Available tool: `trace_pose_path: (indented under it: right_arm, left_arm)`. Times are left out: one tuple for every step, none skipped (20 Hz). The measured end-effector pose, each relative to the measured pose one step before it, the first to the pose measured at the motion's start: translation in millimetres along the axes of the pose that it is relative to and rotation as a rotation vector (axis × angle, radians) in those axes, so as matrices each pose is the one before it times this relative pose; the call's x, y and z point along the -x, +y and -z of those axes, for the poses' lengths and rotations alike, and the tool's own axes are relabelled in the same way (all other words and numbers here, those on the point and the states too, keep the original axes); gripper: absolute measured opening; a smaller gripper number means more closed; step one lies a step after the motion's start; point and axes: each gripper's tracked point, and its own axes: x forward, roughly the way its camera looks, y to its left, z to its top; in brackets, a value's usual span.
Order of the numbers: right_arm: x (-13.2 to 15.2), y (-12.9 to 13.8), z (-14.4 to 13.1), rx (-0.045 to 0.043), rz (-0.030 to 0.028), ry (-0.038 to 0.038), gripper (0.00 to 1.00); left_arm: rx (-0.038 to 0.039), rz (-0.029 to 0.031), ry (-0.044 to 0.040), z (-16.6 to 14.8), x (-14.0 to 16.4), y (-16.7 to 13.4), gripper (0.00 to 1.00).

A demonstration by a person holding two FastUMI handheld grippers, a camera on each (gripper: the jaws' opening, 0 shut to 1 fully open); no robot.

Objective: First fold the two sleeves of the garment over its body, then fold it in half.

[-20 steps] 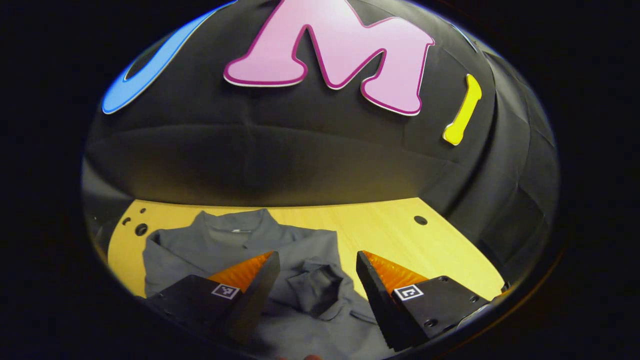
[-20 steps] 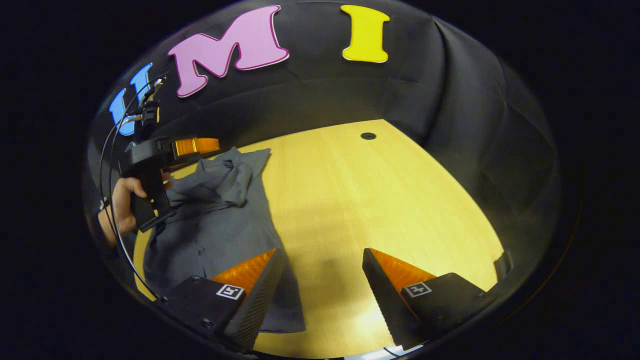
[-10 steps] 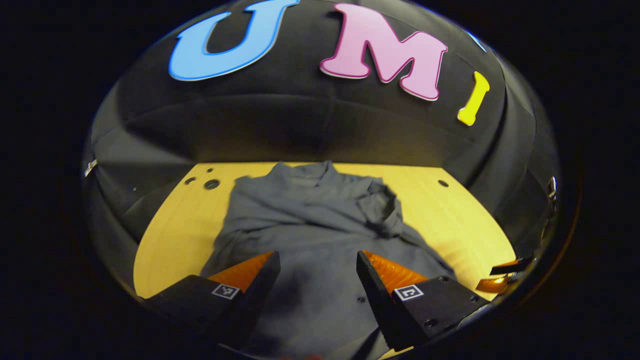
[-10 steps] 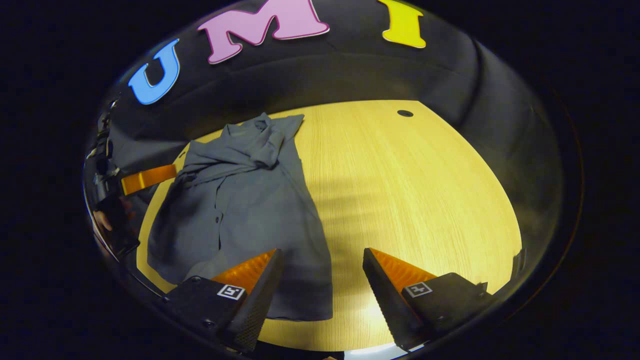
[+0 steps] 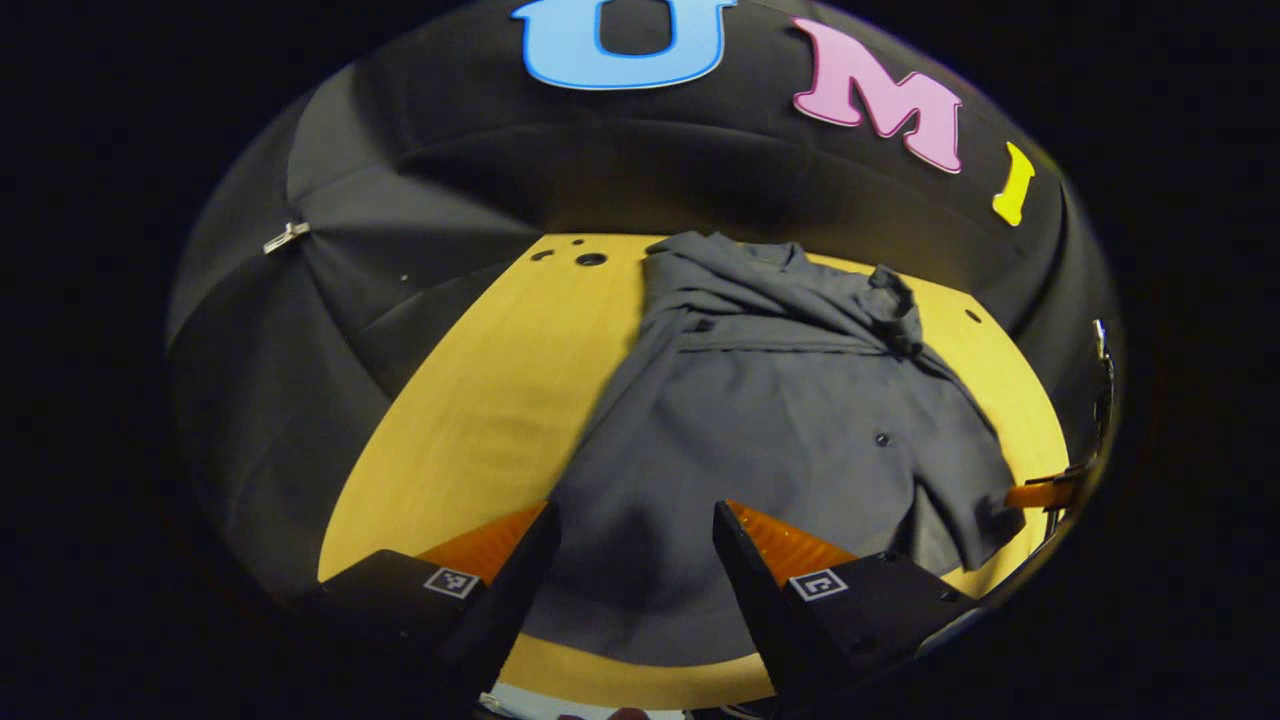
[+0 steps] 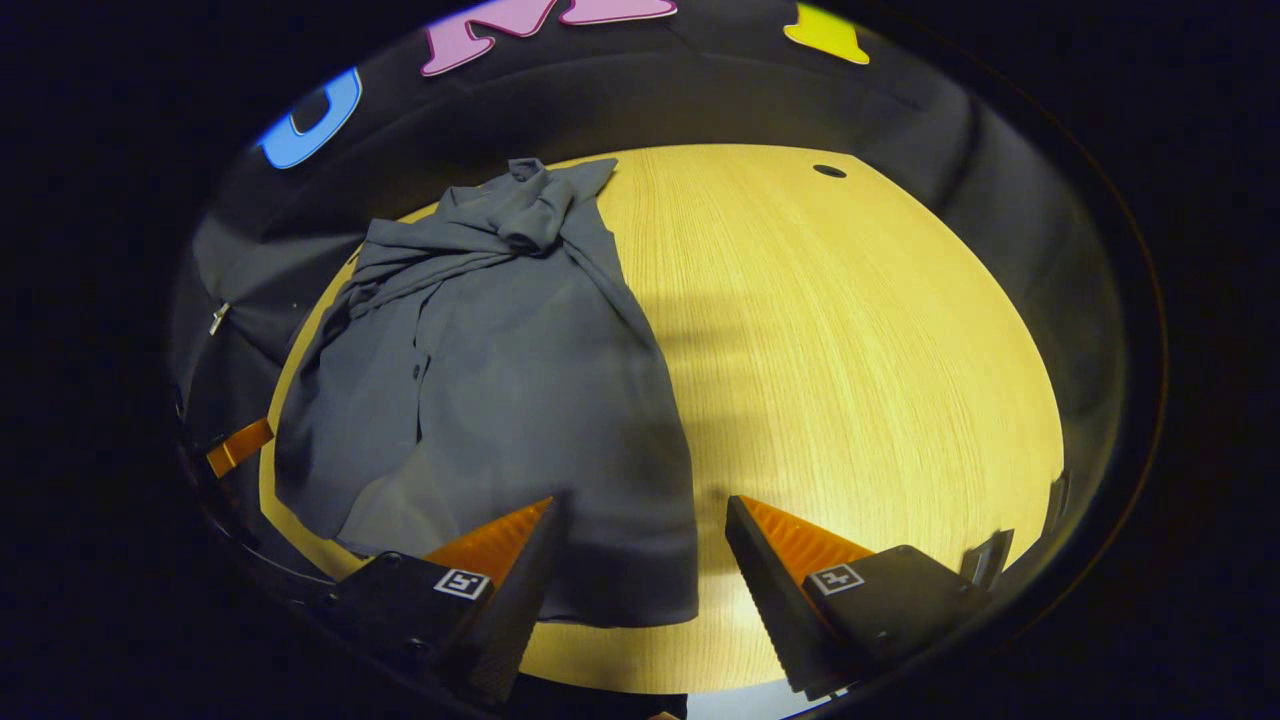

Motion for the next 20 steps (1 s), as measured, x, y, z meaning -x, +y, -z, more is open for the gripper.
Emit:
trace_pose_path:
  right_arm:
    - [-3.04,0.59,2.28,0.01236,0.00644,0.00966,0.99]
    - [-2.3,1.48,3.52,0.01235,0.0044,0.00842,0.99]
    - [-2.48,0.64,3.03,0.0114,0.00566,0.00879,0.99]
    - [-2.32,0.23,5.22,0.01076,0.01124,0.01803,0.99]
    - [-2.17,0.0,-2.55,0.01538,0.01178,-0.01307,0.99]
    - [-1.21,0.73,1.35,0.01123,0.0078,0.01019,0.99]
    - [0.36,0.9,-0.98,0.01322,0.00957,-0.00387,0.98]
    - [-0.39,0.14,2.33,0.01743,0.01288,0.01064,0.98]
    - [-0.87,2.26,-0.46,0.01153,0.00185,0.00166,0.99]
    - [0.77,2.03,-0.1,0.00002,-0.00017,0.00522,0.98]
    - [-0.28,-0.43,0.11,-0.01316,0.00773,0.00639,0.98]
    - [-0.28,-0.23,-0.52,-0.01584,0.00674,0.00461,0.98]
    - [-0.98,0.07,0.04,-0.01339,0.00665,0.0085,0.96]
    - [-0.36,-0.21,0.38,-0.01452,0.00623,0.00337,0.94]
    - [0.16,0.73,1.02,-0.01216,0.00557,0.00618,0.9]
    - [-0.83,2.42,-0.09,-0.00559,0.00172,0.00265,0.88]
    - [0.7,4.65,-0.02,0.00074,-0.00018,0.00404,0.83]
    - [-1.81,4.03,-0.73,0.00291,-0.0024,0.00107,0.76]
    - [0.6,4.48,0.64,0.00726,-0.00279,-0.00028,0.62]
    - [0.81,5.29,0.07,0.00555,-0.00277,-0.0024,0.55]
  left_arm:
    - [0.00715,-0.0132,0.01233,7.15,0.89,11.29,0.96]
    - [0.00791,-0.00757,0.0116,7.01,-1.46,7.87,0.96]
    - [0.00865,-0.00064,0.00281,3.91,0.03,5.69,0.96]
    - [0.0085,0.00488,0.00323,2.86,-2.12,3.67,0.96]
    - [0.0051,-0.00071,0.00934,3.82,-2.94,3.47,0.96]
    - [0.00381,0.00066,0.01475,5.21,-4.62,3.51,0.96]
    - [0.00543,0.00231,0.01451,4.3,-1.65,0.67,0.96]
    - [0.00024,0.00609,0.01403,5.3,-1.35,0.58,0.96]
    - [-0.00381,0.00098,0.01223,4.19,-2.52,-0.71,0.96]
    - [-0.00527,0.00446,0.01236,4.46,-5.44,-1.26,0.96]
    - [-0.00467,0.00708,0.01774,4.48,-2.47,-1.73,0.96]
    - [-0.00959,-0.00339,0.01883,6.8,-2.92,0.24,0.96]
    - [-0.0139,-0.00312,0.01703,4.3,-3.08,-0.41,0.97]
    - [-0.00963,0.00165,-0.00018,0.25,-1.89,-5.28,0.97]
    - [-0.00253,0.00644,-0.0145,-3.07,-2.2,-1.72,0.99]
    - [-0.00031,-0.00335,0.0106,2.92,1.26,-1.69,1.0]
    - [0.00287,0.00183,-0.00552,-4.0,-0.11,-1.04,0.92]
    - [0.00053,-0.00181,-0.00053,3.02,-1.16,-1.13,0.9]
    - [-0.00044,0.00714,-0.00031,-1.73,-1.48,-3.71,0.83]
    - [-0.01018,0.00086,-0.00653,-0.08,1.25,-4.28,0.79]
